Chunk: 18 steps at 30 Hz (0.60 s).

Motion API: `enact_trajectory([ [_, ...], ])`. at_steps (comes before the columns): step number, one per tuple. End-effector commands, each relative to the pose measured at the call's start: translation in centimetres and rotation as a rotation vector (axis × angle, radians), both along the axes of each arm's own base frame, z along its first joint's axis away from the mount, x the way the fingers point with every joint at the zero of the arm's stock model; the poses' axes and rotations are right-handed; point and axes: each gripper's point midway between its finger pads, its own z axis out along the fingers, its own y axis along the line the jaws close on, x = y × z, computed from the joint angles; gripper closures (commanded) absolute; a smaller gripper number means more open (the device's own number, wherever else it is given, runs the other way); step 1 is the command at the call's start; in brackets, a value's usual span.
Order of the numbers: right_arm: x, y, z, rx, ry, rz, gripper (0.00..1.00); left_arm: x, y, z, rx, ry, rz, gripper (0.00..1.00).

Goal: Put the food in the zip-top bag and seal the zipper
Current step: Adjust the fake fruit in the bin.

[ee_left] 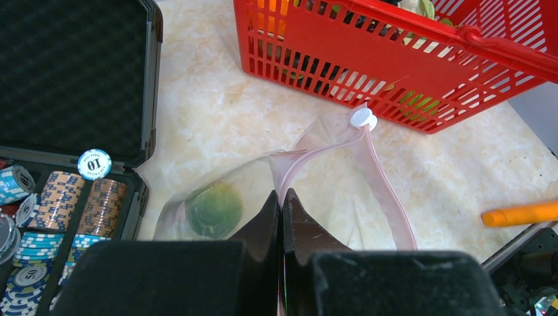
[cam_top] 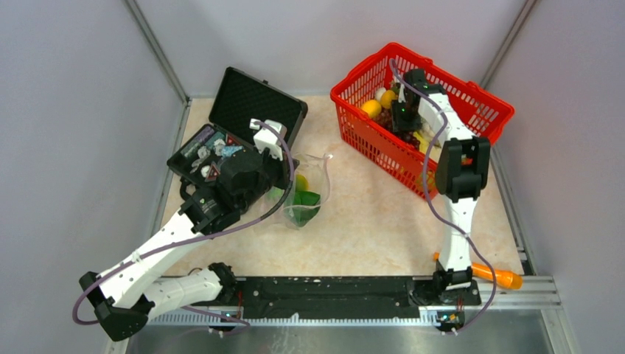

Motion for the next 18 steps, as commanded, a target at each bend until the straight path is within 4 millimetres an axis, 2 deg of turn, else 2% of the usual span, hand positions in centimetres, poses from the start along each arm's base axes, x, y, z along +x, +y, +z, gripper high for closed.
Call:
enact_trajectory([
  [1,1.0,-0.1,6.6,0.035,-0.204,-0.011,0.68,0.6,-0.4,2.0,-0.046,-0.051,0.004,1.00],
  [6,0.3,0.0,10.9,0.069,-0.364,-0.008,0.76,0.7,-0.5,2.1,-0.050,-0.052,0.006,1.00],
  [7,0.1,-0.1,11.2,0.068,-0.381,-0.016,0.81,0.7,-0.6,2.1,-0.052,-0.053,0.005,1.00],
  [11,-0.9,-0.1,13.0,0.092,-0.459,-0.023,0.92,0.7,-0.4,2.4,-0.057,-0.062,0.012,1.00],
  [18,-2.4,0.0,16.1,0.141,-0.568,-0.040,0.92,0.6,-0.5,2.4,-0.064,-0.059,0.002,1.00],
])
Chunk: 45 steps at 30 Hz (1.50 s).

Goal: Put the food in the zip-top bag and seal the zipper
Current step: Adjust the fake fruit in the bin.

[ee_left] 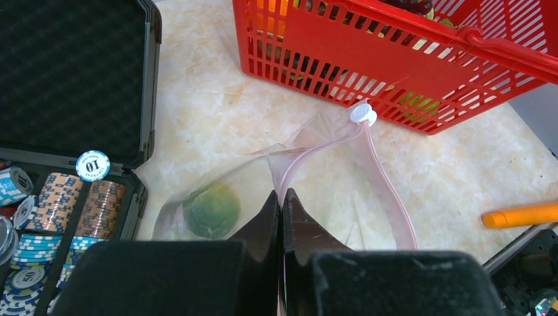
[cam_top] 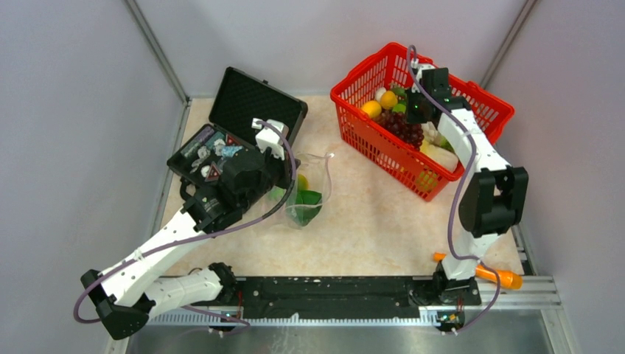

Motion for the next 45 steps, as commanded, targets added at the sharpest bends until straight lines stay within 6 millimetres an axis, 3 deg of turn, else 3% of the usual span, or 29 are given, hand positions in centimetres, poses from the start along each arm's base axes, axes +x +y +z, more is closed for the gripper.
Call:
enact_trajectory([
  [1,0.2,0.0,5.3,0.059,-0.183,-0.018,0.92,0.3,-0.3,2.6,-0.067,-0.061,0.000,1.00],
  [4,-0.4,-0.5,6.4,0.060,-0.221,-0.045,0.92,0.2,-0.1,2.6,-0.070,-0.062,0.005,1.00],
  [8,-1.3,-4.2,8.0,-0.007,-0.268,-0.247,0.93,0.1,0.0,2.6,-0.073,-0.062,0.003,1.00],
  [13,-2.1,-5.8,9.6,-0.012,-0.333,-0.327,0.93,0.1,-0.2,2.4,-0.071,-0.057,-0.003,1.00],
  [16,-1.8,-7.1,9.6,-0.007,-0.363,-0.392,0.92,0.0,-0.1,2.4,-0.074,-0.056,-0.004,1.00],
  [18,-0.8,-9.5,8.5,-0.006,-0.367,-0.504,0.91,-0.1,0.0,2.3,-0.075,-0.055,-0.003,1.00],
  [20,0.5,-10.6,7.5,0.036,-0.297,-0.515,0.91,-0.1,-0.1,2.2,-0.078,-0.056,-0.007,1.00],
  [23,2.1,-9.9,6.4,0.041,-0.236,-0.457,0.90,-0.3,0.1,2.1,-0.075,-0.047,-0.006,1.00],
  [26,3.5,-10.8,3.4,-0.032,-0.201,-0.456,0.85,-0.3,0.4,2.0,-0.089,-0.054,0.010,1.00],
  [29,4.3,-10.3,0.0,-0.083,-0.054,-0.375,0.76,-0.3,0.4,2.0,-0.084,-0.056,0.012,1.00],
  [32,4.6,-9.8,-1.8,-0.115,0.071,-0.308,0.64,-0.2,0.3,1.8,-0.073,-0.054,0.007,1.00],
  [36,4.8,-9.7,-0.3,-0.133,0.048,-0.268,0.35,0.0,0.2,1.6,-0.059,-0.053,0.008,1.00],
  [41,3.9,-9.3,3.4,-0.122,-0.051,-0.238,0.30,0.2,0.4,1.5,-0.050,-0.057,0.020,1.00],
  [43,3.3,-9.9,4.8,-0.140,-0.092,-0.257,0.23,0.3,0.4,1.4,-0.048,-0.057,0.022,1.00],
  [45,2.9,-10.4,4.7,-0.178,-0.094,-0.261,0.20,0.3,0.3,1.4,-0.047,-0.058,0.019,1.00],
])
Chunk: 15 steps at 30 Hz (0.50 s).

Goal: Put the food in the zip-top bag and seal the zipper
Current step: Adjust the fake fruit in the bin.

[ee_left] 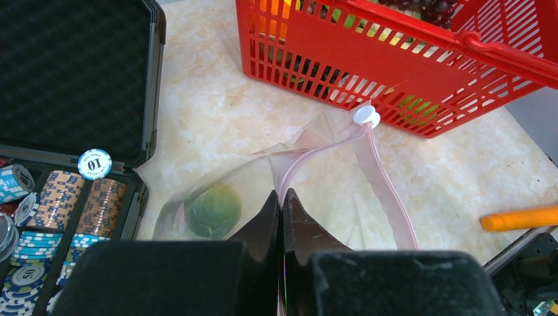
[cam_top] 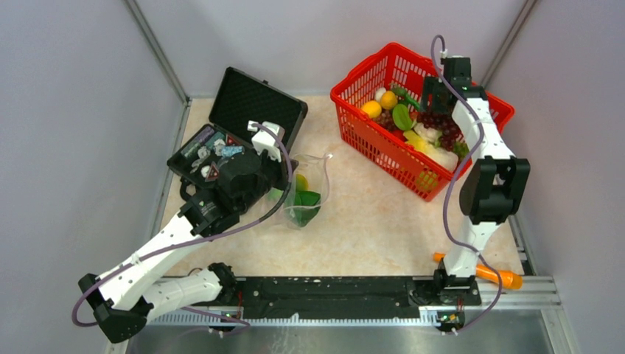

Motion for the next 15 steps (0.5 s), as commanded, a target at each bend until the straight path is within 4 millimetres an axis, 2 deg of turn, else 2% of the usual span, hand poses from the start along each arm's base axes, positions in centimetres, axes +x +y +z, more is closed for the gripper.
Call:
enact_trajectory([
  [1,-1.1,-0.9,5.2,-0.088,-0.106,0.028,0.19,0.6,-0.2,1.3,-0.028,-0.047,0.009,1.00],
  [6,-2.3,-2.1,0.7,-0.189,0.122,0.076,0.18,0.6,-0.3,1.3,-0.027,-0.047,0.003,1.00],
  [9,-1.8,-3.5,-1.1,-0.272,0.193,0.056,0.18,0.4,-0.3,1.3,-0.031,-0.043,-0.003,1.00],
  [12,-1.2,-4.2,-3.0,-0.318,0.233,0.070,0.18,0.3,-0.2,1.2,-0.034,-0.041,0.000,1.00],
  [15,-0.2,-4.3,-3.5,-0.326,0.203,0.054,0.18,0.3,-0.1,1.2,-0.039,-0.042,0.005,1.00],
])
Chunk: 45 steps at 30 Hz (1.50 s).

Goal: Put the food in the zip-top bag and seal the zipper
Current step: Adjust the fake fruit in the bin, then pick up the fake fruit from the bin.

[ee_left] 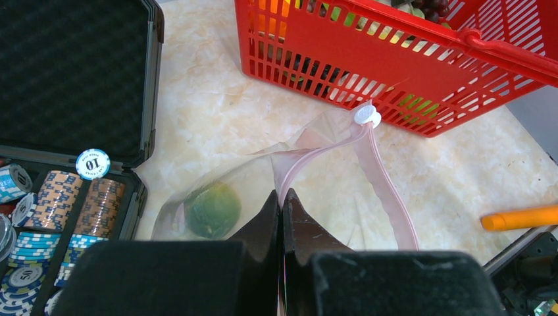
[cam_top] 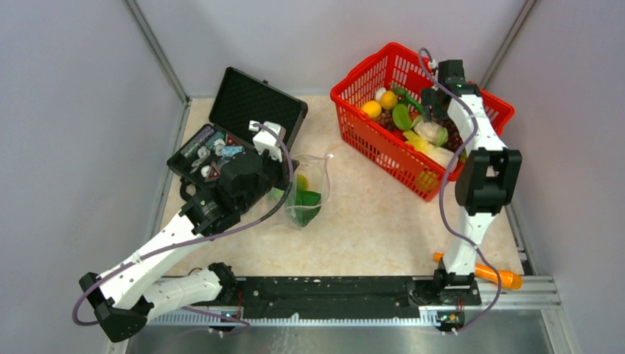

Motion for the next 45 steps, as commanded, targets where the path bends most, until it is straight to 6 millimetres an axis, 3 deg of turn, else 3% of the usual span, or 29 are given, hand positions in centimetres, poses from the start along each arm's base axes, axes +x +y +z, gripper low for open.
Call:
enact_trajectory([
  [1,1.3,-0.9,0.6,-0.062,-0.047,-0.005,0.18,0.1,0.1,1.5,-0.043,-0.045,0.004,1.00],
  [5,2.0,0.1,2.6,0.007,-0.184,-0.005,0.22,0.2,0.2,1.6,-0.044,-0.048,0.009,1.00],
  [10,2.5,0.4,5.8,0.070,-0.384,-0.053,0.44,0.2,0.2,1.7,-0.041,-0.050,0.010,1.00],
  [15,2.4,-0.5,6.1,0.058,-0.460,-0.131,0.39,0.3,0.1,1.6,-0.040,-0.049,0.010,1.00],
  [18,2.3,-1.0,4.9,0.035,-0.396,-0.157,0.41,0.2,0.1,1.6,-0.040,-0.049,0.008,1.00],
  [25,2.0,-0.9,6.8,0.051,-0.461,-0.155,0.53,0.2,0.1,1.7,-0.039,-0.049,0.004,1.00],
  [26,2.0,-0.9,6.5,0.046,-0.451,-0.159,0.57,0.2,0.1,1.6,-0.040,-0.049,0.004,1.00],
  [28,2.0,-1.0,5.8,0.040,-0.419,-0.159,0.77,0.1,0.3,1.6,-0.043,-0.050,0.010,1.00],
  [29,1.9,-1.0,5.6,0.037,-0.407,-0.163,0.81,0.0,0.4,1.6,-0.046,-0.052,0.015,1.00],
  [31,1.9,-1.2,5.7,0.036,-0.408,-0.171,0.99,0.0,0.6,1.6,-0.046,-0.053,0.019,1.00],
  [32,1.8,-1.0,6.1,0.043,-0.415,-0.169,1.00,0.0,0.7,1.5,-0.045,-0.052,0.020,1.00],
  [37,0.8,0.1,10.8,0.098,-0.538,-0.115,1.00,0.0,0.7,1.6,-0.046,-0.053,0.020,1.00],
  [42,-1.7,1.4,16.8,0.177,-0.705,-0.064,1.00,0.0,0.4,1.6,-0.046,-0.050,0.012,1.00],
  [45,-3.2,2.0,18.7,0.205,-0.755,-0.032,1.00,0.0,0.3,1.5,-0.047,-0.047,0.010,1.00],
])
